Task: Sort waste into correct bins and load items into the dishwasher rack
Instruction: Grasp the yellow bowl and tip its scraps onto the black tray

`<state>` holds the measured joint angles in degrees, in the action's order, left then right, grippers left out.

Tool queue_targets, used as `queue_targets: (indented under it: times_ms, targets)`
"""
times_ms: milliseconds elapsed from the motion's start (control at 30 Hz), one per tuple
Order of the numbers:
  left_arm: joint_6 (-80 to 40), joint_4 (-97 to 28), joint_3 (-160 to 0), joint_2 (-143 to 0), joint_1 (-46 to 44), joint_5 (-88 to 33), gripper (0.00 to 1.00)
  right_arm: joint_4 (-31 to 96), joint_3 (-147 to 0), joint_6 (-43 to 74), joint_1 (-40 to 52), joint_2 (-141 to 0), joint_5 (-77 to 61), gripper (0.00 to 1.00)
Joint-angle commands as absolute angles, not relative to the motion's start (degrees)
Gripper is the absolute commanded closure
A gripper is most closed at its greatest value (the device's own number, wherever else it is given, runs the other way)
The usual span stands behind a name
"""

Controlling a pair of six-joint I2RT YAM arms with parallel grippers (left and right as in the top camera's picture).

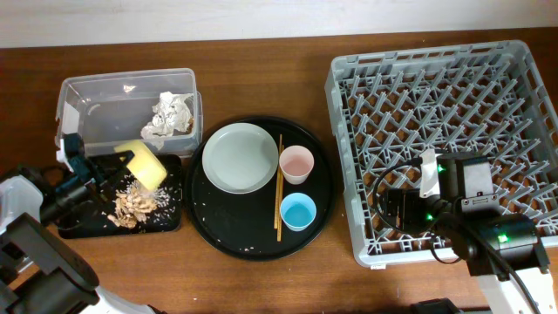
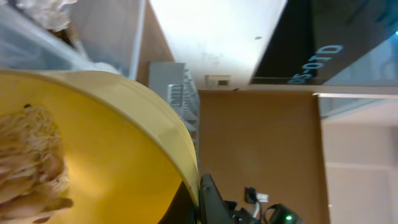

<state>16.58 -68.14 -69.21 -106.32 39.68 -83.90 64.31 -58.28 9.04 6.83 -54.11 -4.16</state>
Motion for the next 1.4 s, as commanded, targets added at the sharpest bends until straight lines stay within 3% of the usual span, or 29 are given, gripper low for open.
queue_targets:
  times_ms: [0, 300, 400, 433, 467, 500, 667, 767, 867, 967, 1033, 1167, 1200, 1233, 1367]
  targets:
    - [17.0, -68.3, -69.1, -106.8, 39.9, -90.2, 1.00, 64.5, -59.3, 9.3, 6.7, -54.0, -3.9, 0.01]
    - [16.4, -68.6, -69.1, -106.8, 39.9, -90.2, 1.00, 65.1, -59.3, 9.3, 6.7, -54.0, -3.9, 0.01]
    - [11.8, -61.5, -69.1, -106.8, 39.9, -74.9, 1.00, 65.4, -59.3, 9.3, 6.7, -54.0, -3.9, 0.01]
    - [9.4, -61.8, -69.1, -106.8, 39.9, -74.9, 1.00, 65.4, -59.3, 9.3, 6.7, -54.0, -3.9, 0.01]
    - [21.1, -65.6, -69.1, -106.5, 39.7, -89.4, 1.00, 65.4, -59.3, 9.3, 6.7, -54.0, -3.9, 0.01]
    - [29.7, -70.5, -69.4, -105.5, 39.2, -90.0, 1.00, 65.4, -59.3, 9.3, 6.7, -54.0, -3.9, 0.01]
    - [34.2, -75.7, -69.7, -95.9, 35.6, -76.4, 1.00, 65.4, -59.3, 9.3, 6.7, -54.0, -3.9, 0.01]
    - [32.7, -74.5, -73.2, -89.3, 25.5, -68.6, 1.00, 65.4, -59.3, 9.3, 6.7, -54.0, -3.9, 0.01]
    - [14.0, -61.7, -74.5, -88.8, 9.6, -47.8, 1.00, 65.4, -59.3, 9.3, 6.7, -54.0, -3.9, 0.02]
    - [4.1, -48.7, -74.5, -88.8, -9.9, -22.7, 1.00, 65.4, -59.3, 9.3, 6.7, -54.0, -3.9, 0.01]
    - [2.1, -46.2, -74.5, -89.6, -17.4, -10.3, 1.00, 65.5, -59.3, 9.3, 6.7, -54.0, -3.9, 0.01]
    - [2.1, -43.5, -74.5, -99.7, -22.7, -4.4, 0.99, 65.6, -59.3, 9.3, 6.7, -54.0, -3.9, 0.01]
    - [2.1, -42.9, -74.5, -102.3, -22.7, -4.4, 0.92, 65.6, -59.3, 9.3, 6.7, -54.0, -3.9, 0.01]
    - [2.1, -42.5, -74.5, -104.2, -22.7, -4.4, 0.92, 65.7, -59.3, 9.3, 6.7, -54.0, -3.9, 0.01]
    - [2.1, -42.4, -74.8, -105.8, -22.7, -4.5, 0.76, 65.7, -59.3, 9.3, 6.7, -54.0, -3.9, 0.01]
